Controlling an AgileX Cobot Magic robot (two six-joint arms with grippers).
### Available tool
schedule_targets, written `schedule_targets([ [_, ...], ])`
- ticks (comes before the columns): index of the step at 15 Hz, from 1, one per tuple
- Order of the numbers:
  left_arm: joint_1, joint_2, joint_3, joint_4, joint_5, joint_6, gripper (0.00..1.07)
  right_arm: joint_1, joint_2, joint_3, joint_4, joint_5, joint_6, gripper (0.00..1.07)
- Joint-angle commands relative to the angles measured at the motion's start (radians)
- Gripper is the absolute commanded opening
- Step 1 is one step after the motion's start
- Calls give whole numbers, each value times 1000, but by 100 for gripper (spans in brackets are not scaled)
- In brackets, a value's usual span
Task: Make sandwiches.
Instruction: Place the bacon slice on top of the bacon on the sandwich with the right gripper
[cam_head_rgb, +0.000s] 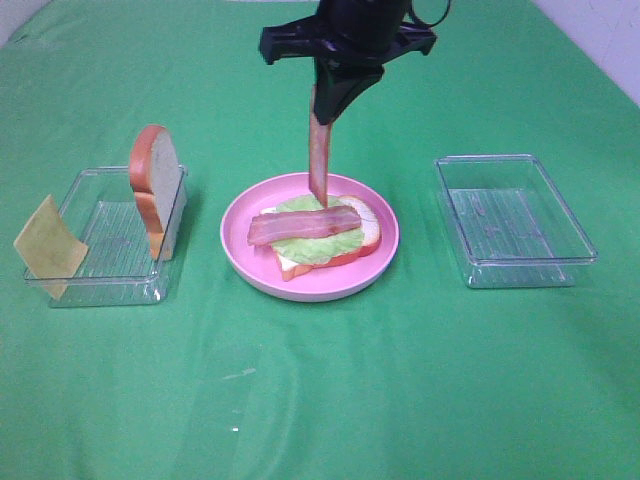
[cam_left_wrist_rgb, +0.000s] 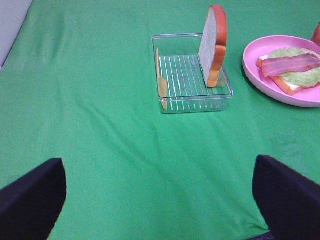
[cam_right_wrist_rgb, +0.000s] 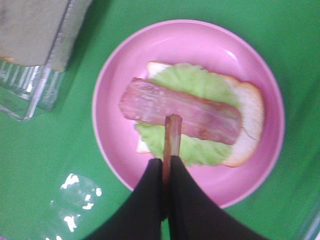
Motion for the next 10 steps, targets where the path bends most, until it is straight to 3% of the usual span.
schedule_targets([
  [1, 0, -13, 3, -5, -4, -4, 93, 69, 2, -3, 34, -59, -10, 0],
  [5, 0, -13, 3, -5, -4, -4, 93, 143, 2, -3, 77, -164, -10, 0],
  [10, 0, -13, 3, -5, -4, -4, 93, 140, 53, -2, 117, -190, -30, 0],
])
